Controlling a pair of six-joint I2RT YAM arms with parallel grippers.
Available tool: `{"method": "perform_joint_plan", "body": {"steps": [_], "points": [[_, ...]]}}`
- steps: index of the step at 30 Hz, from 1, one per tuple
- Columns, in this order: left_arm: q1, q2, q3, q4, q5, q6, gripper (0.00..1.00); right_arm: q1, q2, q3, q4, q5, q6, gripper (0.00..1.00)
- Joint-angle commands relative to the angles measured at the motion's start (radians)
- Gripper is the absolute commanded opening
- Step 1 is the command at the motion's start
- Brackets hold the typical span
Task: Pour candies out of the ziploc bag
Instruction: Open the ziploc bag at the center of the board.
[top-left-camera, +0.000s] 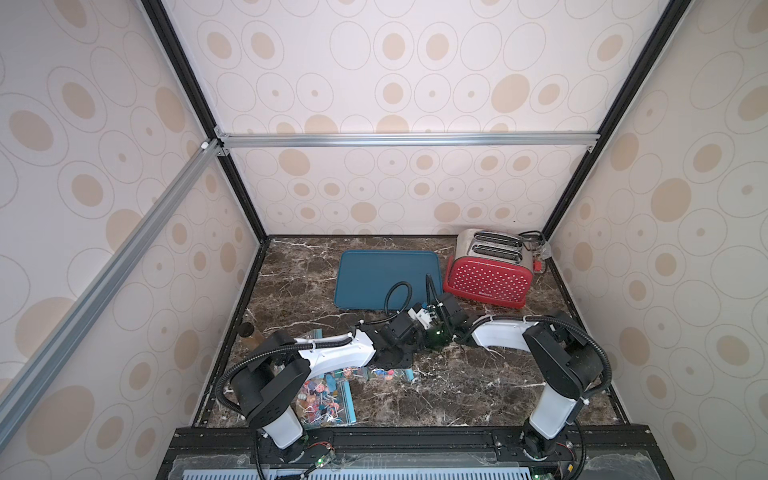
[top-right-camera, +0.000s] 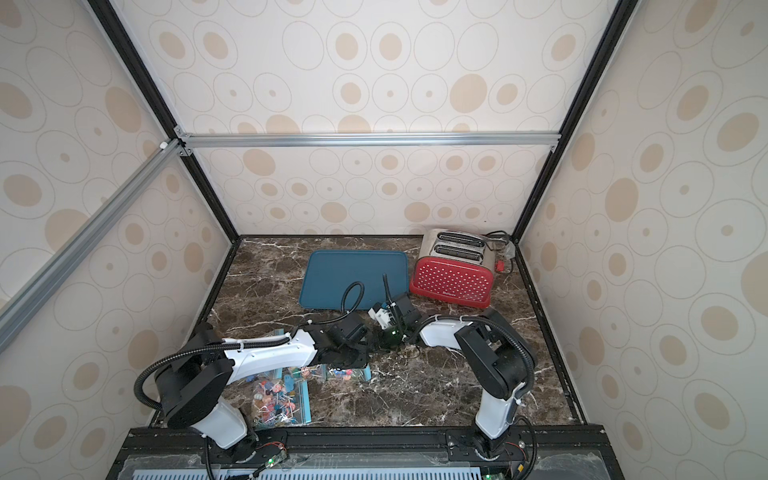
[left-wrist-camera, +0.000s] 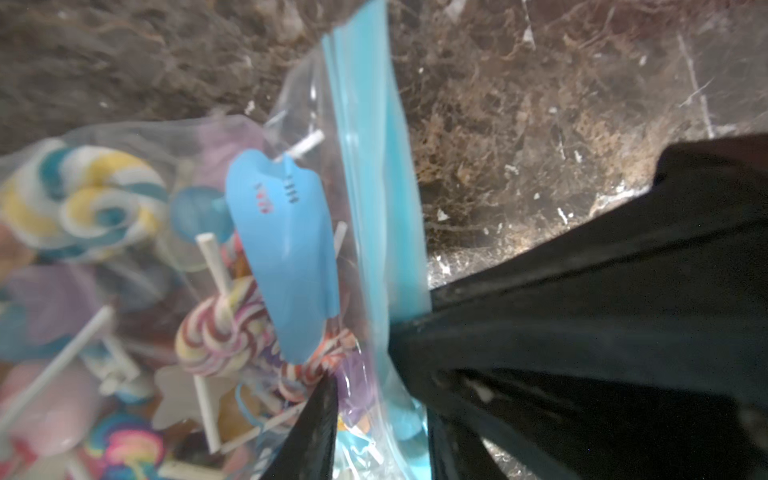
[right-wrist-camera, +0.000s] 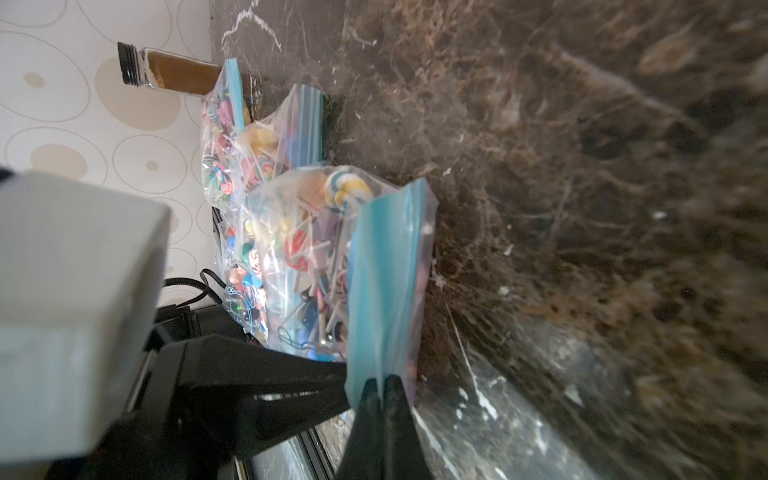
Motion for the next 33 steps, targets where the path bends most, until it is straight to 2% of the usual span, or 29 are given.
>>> {"method": "perform_joint_plan", "body": {"steps": [1,10,17,22,33], "points": [[-0.004,0.021,0.006,0.041,-0.007,0.004,0.33,0.009,-0.007,0.005,0.023,-0.057,0.005,0.0],[-0.001,-0.041,0.005,-0.022,-0.048,0.016,0.26,0.009,0.006,0.011,-0.001,-0.044,-0.01,0.0],[-0.001,-0.085,-0.009,-0.027,-0.052,0.024,0.34,0.01,0.015,0.011,-0.035,-0.017,-0.034,0.0],[0.0,-0.071,-0.012,-0.015,-0.054,0.023,0.34,0.01,0.014,0.009,-0.038,-0.017,-0.036,0.0],[0.01,-0.05,-0.019,0.01,-0.068,0.01,0.27,0.009,0.012,0.003,-0.04,-0.016,-0.038,0.0]]}}
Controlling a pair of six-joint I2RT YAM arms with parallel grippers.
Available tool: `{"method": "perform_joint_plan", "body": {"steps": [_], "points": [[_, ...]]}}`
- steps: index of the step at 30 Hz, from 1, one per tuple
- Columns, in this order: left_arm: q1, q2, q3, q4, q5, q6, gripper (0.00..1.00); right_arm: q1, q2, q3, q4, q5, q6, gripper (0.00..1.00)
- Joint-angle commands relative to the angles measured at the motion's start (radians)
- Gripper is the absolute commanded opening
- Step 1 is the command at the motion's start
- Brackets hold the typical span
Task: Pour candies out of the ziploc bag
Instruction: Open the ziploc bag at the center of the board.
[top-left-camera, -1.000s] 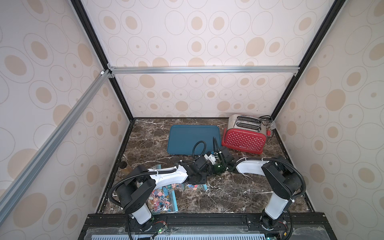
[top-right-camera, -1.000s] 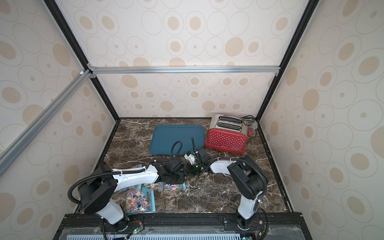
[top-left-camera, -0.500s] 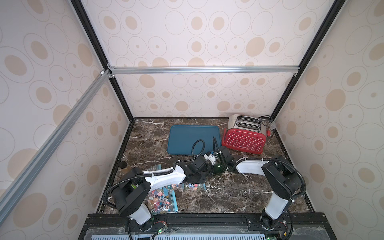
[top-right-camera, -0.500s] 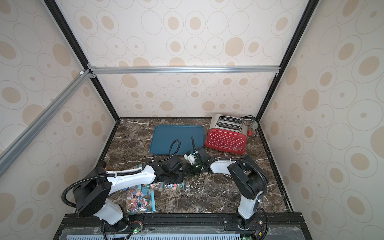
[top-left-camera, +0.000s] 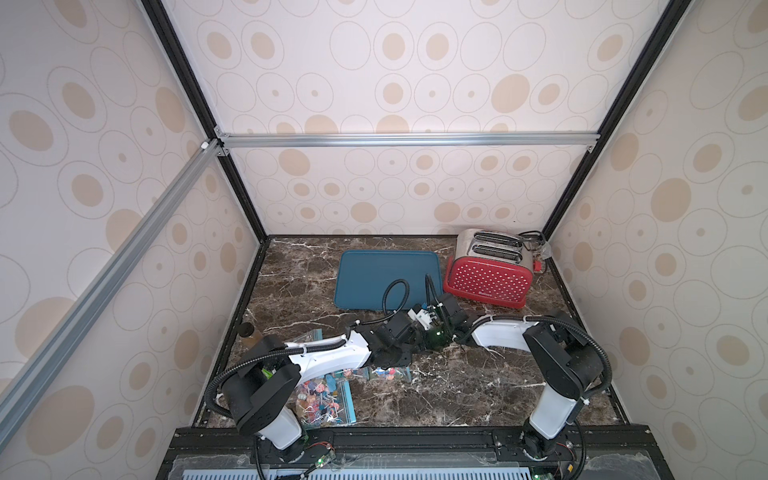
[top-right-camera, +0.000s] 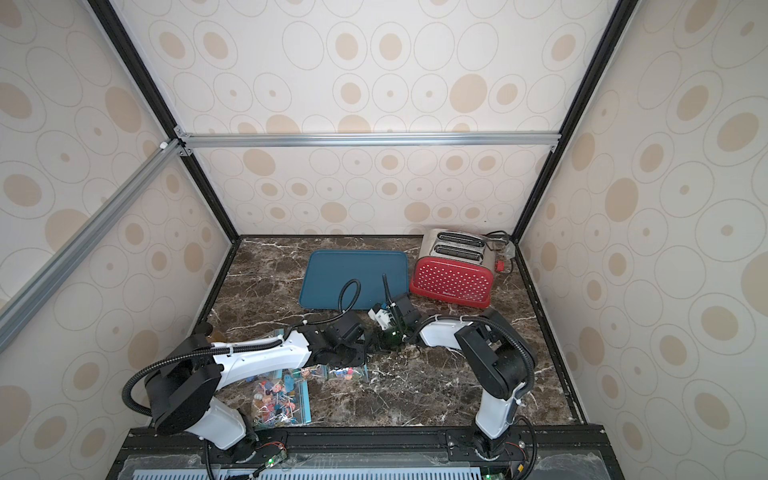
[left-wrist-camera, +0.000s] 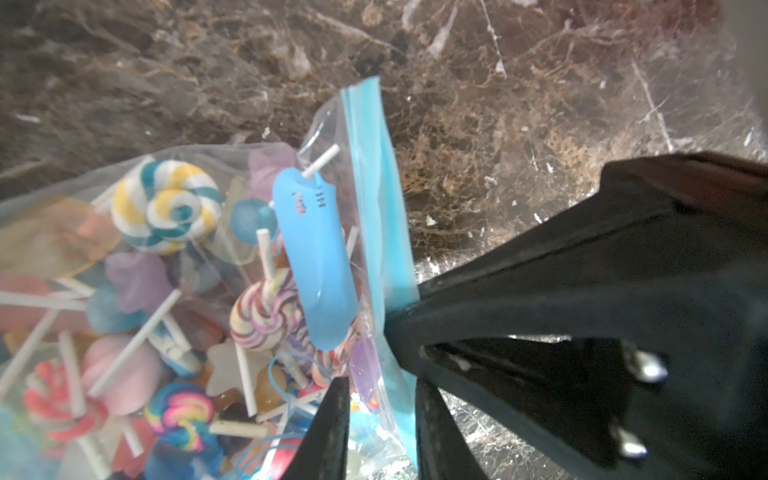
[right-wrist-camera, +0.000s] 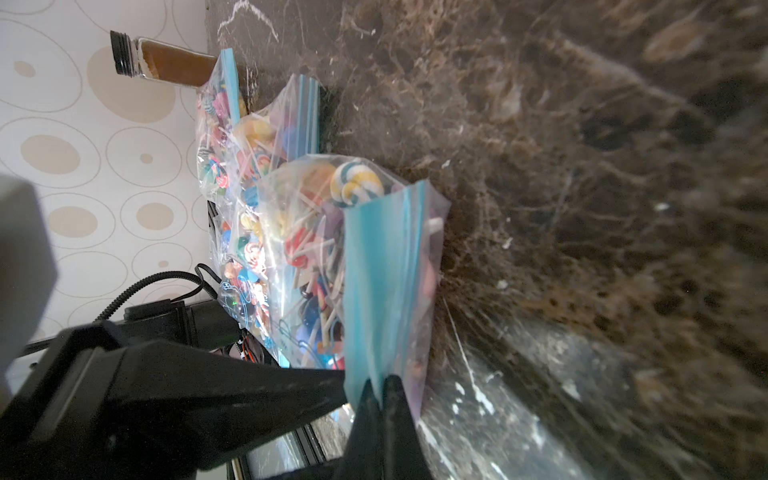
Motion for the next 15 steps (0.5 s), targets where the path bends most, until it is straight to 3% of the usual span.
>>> {"method": "perform_joint_plan", "body": {"steps": [1,15], "points": [[0.007,0.007,-0.001,0.016,-0.037,-0.001,0.26,0.009,0.013,0.002,-0.019,-0.017,-0.012,0.0],[0.018,0.026,-0.015,0.036,-0.044,-0.01,0.2,0.009,0.009,-0.006,-0.019,-0.021,-0.013,0.0]]}}
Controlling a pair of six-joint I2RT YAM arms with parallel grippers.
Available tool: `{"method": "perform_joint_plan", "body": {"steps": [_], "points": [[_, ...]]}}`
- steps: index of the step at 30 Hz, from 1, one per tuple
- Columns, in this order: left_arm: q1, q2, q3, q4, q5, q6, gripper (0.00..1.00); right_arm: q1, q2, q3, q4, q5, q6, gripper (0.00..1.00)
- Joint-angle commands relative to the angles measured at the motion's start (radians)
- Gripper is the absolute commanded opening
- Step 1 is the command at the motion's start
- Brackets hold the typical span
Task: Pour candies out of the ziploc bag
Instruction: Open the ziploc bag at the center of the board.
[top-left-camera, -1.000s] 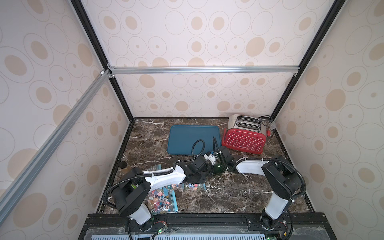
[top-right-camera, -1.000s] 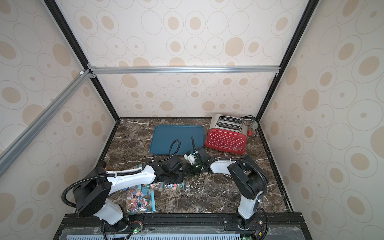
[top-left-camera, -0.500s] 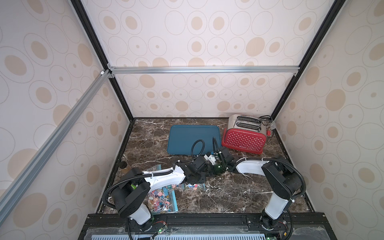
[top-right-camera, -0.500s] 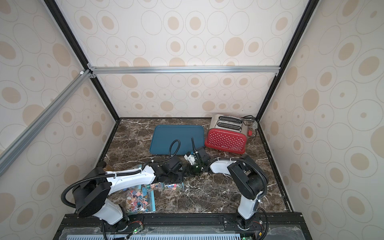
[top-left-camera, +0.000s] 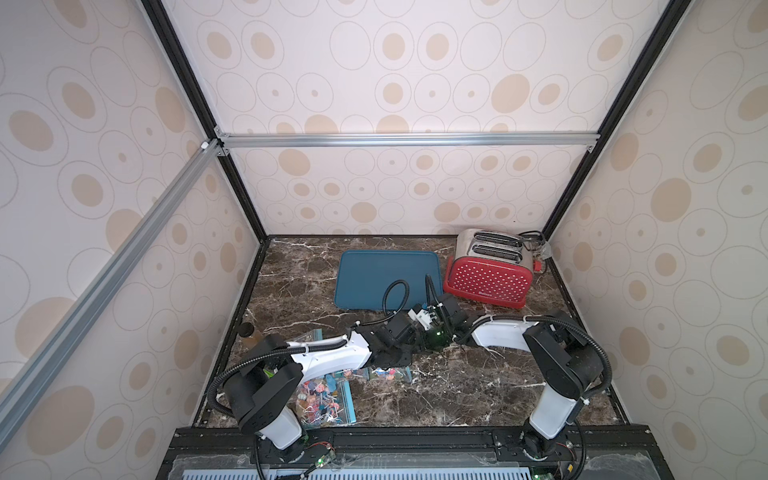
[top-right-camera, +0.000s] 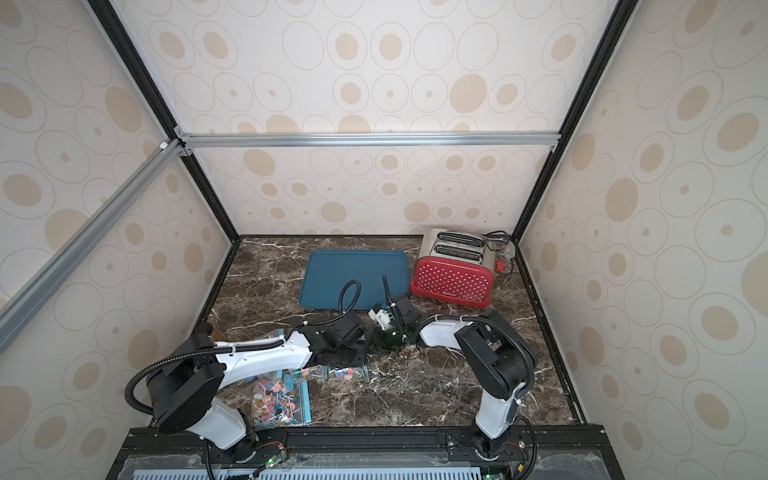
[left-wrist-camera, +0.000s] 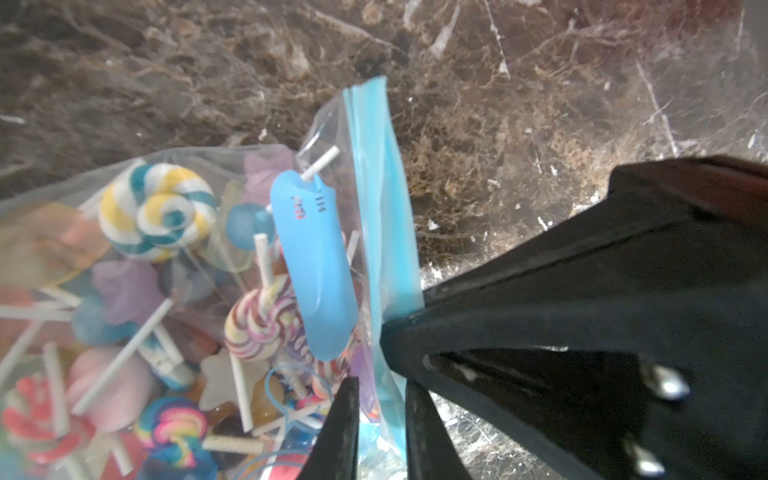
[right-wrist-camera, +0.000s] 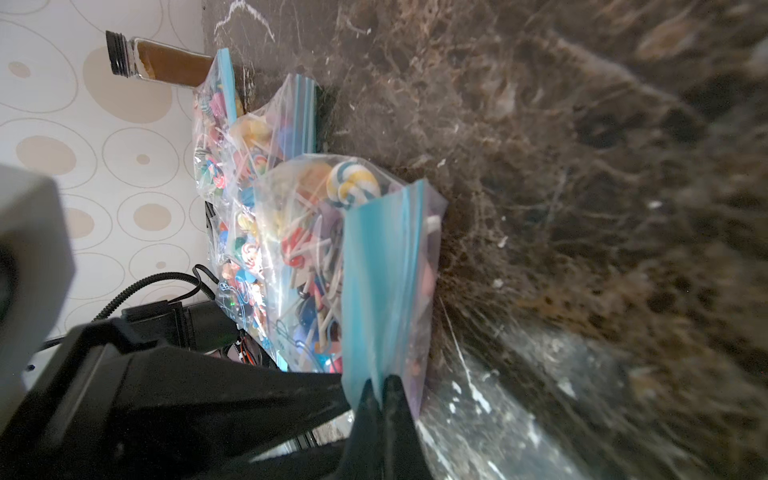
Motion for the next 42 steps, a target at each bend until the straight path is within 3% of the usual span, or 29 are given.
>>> {"method": "perform_joint_plan", "body": {"steps": [1,6,12,16,25,29,42], "points": [[0.016,0.016,-0.009,0.011,-0.043,-0.01,0.19,0.009,0.009,-0.006,-0.014,-0.026,-0.011,0.0],[0.019,0.026,-0.011,0.007,-0.044,-0.007,0.15,0.01,0.008,-0.012,-0.009,-0.026,-0.011,0.0],[0.02,0.024,-0.023,0.013,-0.041,-0.01,0.02,0.01,0.014,-0.012,-0.009,-0.026,-0.012,0.0],[0.019,0.031,-0.017,0.015,-0.04,-0.008,0.02,0.01,0.014,-0.012,-0.007,-0.028,-0.011,0.0],[0.018,0.067,0.004,0.039,-0.018,-0.006,0.14,0.01,0.015,-0.012,-0.012,-0.022,-0.011,0.0],[0.019,0.07,0.006,0.046,-0.016,-0.007,0.0,0.009,0.024,-0.014,-0.025,-0.001,-0.013,0.0],[0.018,0.029,-0.027,0.102,-0.05,-0.065,0.0,0.021,0.045,0.018,-0.111,0.129,-0.016,0.0]]}}
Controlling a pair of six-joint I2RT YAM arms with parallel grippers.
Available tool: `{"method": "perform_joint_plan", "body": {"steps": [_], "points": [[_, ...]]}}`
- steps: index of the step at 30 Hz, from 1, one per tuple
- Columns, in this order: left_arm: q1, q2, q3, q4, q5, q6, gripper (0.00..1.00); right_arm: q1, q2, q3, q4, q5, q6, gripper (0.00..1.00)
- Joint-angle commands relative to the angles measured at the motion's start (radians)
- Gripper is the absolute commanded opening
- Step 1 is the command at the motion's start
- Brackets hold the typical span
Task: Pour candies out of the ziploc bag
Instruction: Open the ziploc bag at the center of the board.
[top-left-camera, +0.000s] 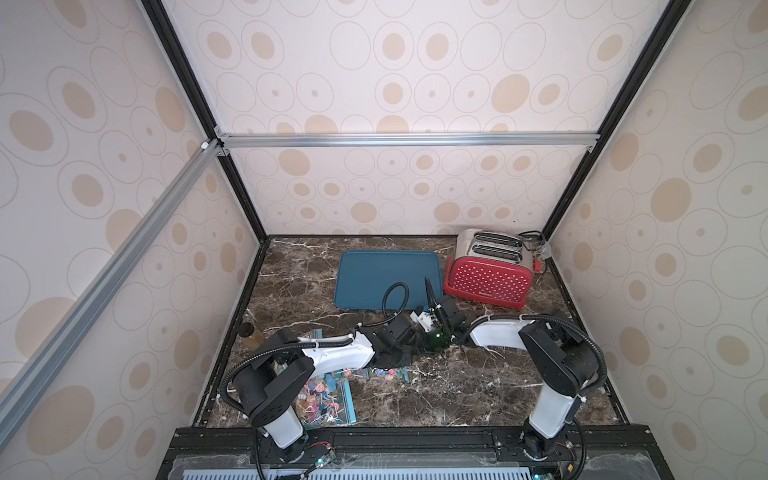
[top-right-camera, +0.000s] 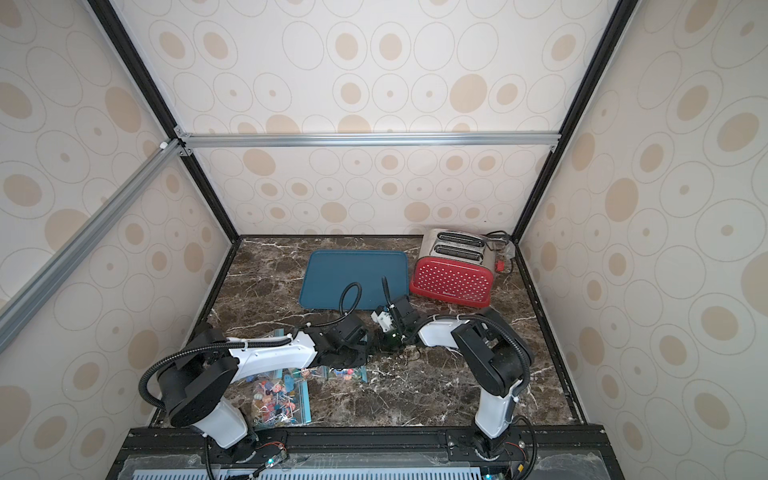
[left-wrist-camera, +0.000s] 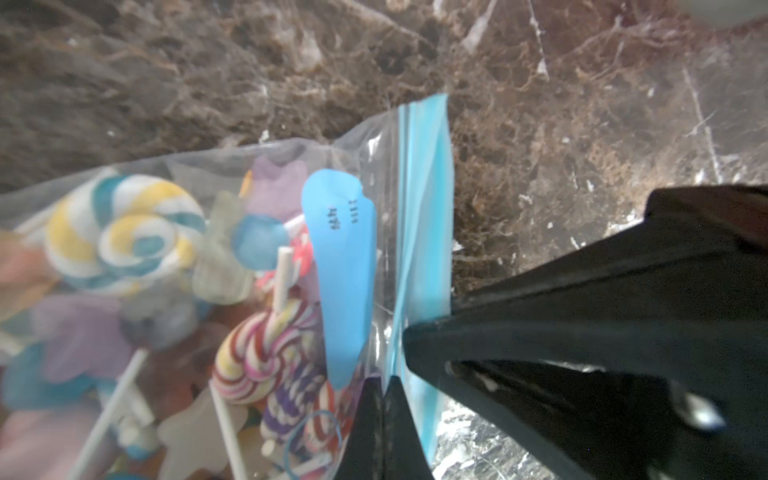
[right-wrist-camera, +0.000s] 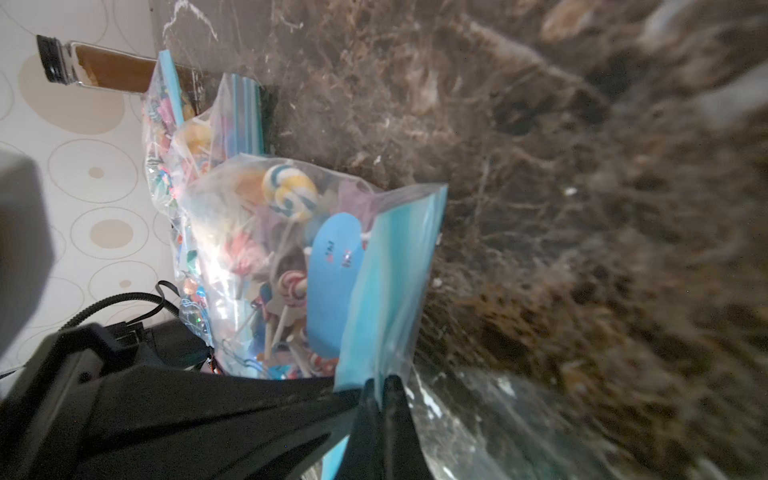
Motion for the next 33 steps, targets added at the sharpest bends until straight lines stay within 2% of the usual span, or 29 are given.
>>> {"method": "perform_joint_plan", "body": {"steps": [1,16,26,33], "points": [[0.007,-0.026,-0.009,0.033,-0.053,-0.043,0.0,0.022,0.016,0.021,-0.091,0.064,-0.019,0.0],[0.006,-0.043,-0.05,0.085,-0.103,-0.118,0.0,0.069,0.039,0.067,-0.289,0.288,-0.054,0.0],[0.007,-0.127,-0.064,-0.008,-0.183,-0.119,0.0,0.072,0.053,0.073,-0.355,0.357,-0.059,0.0],[0.007,-0.156,-0.064,-0.024,-0.195,-0.113,0.0,0.072,0.04,0.076,-0.35,0.332,-0.065,0.0]]}}
